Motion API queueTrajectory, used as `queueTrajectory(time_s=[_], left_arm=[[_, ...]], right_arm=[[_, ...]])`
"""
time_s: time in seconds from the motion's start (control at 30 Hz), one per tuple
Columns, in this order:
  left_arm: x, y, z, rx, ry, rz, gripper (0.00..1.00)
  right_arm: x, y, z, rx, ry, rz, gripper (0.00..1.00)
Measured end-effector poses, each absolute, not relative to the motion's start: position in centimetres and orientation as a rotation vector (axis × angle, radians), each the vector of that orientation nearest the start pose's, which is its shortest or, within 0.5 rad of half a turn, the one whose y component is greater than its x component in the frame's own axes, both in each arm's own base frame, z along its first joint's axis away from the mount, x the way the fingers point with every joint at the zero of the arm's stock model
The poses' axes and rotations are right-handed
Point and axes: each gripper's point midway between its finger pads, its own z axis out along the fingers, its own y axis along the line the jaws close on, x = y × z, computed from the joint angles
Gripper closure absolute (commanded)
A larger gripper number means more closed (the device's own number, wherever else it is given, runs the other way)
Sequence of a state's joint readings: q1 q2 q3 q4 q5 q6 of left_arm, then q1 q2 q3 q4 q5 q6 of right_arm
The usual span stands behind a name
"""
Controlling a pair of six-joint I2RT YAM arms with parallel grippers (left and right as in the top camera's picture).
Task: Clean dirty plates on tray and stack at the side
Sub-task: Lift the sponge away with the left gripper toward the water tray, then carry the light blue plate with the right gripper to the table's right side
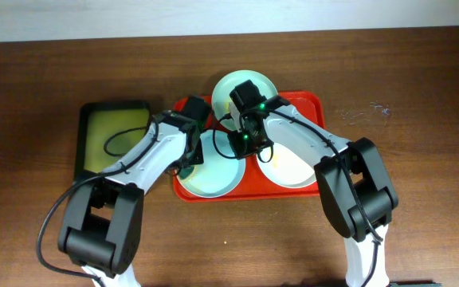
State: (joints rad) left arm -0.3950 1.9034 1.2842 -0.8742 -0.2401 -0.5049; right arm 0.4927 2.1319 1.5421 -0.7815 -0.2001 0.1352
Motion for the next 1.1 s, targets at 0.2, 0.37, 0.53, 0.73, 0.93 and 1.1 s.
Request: queueTrajectory(time_s=[0.2,0.37,0.53,0.73,0.93,1.1], left_arm=[[37.0,-11.1,10.3,-0.244,2.796,-0.004,1.0],[38.3,-5.6,15.7,-0.452,2.64,-0.08,1.0],[37.8,1.1,15.3,-0.686,2.625,-0.017,1.0],[37.3,5.5,15.2,-0.838,2.589,0.021,1.0],[37.3,5.6,15.2,-0.844,2.587,0.022,1.0],[37.2,5.6,15.2,-0.844,2.587,0.022,1.0]], right_arm=[[38.0,24.3,2.3,-0.563,2.934,0.378,0.96],[40.1,24.2,6.3,-0.586,2.875,0.248,0.96],[41.2,22.8,11.1,-0.652,2.722,-0.257,0.96],[41.4,24.6,17.1,-0.866,2.349,-0.748,0.96],[40.4,25.9,22.8,-0.921,1.985,-1.182,0.96],[40.0,26.4,23.8,-0.951,1.914,-1.258,0.96]])
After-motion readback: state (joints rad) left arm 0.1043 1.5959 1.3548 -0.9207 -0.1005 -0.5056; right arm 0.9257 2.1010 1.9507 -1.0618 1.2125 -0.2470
